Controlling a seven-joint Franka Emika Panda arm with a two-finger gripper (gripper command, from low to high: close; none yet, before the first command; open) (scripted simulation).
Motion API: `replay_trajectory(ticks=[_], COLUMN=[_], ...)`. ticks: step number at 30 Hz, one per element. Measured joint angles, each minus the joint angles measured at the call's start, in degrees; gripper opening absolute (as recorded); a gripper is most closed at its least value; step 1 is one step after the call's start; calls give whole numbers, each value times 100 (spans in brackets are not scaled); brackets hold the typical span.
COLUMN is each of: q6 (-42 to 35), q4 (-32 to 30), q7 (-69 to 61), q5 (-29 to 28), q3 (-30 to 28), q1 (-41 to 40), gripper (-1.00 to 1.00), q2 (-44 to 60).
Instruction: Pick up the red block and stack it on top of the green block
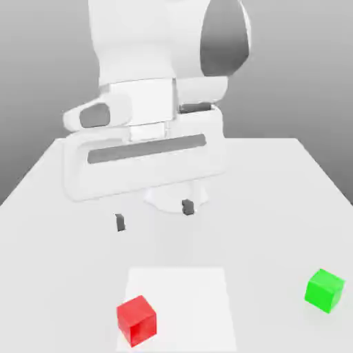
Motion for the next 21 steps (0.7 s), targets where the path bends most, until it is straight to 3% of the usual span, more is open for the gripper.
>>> replay_trajectory(ticks=[7,11,12,18,21], q6=[646,1281,1424,1479,1188], q4=[-293,-190,-162,-147,-211], q7=[-877,-1258,-1331,-1364,-1192], q5=[-219,180,278,323,83], q3=[-46,296,397,448,264], q1=[-167,-438,-519,-561,-425], gripper=[0,0,-100,-100,-100], q2=[1346,2166,2345,2433,2061])
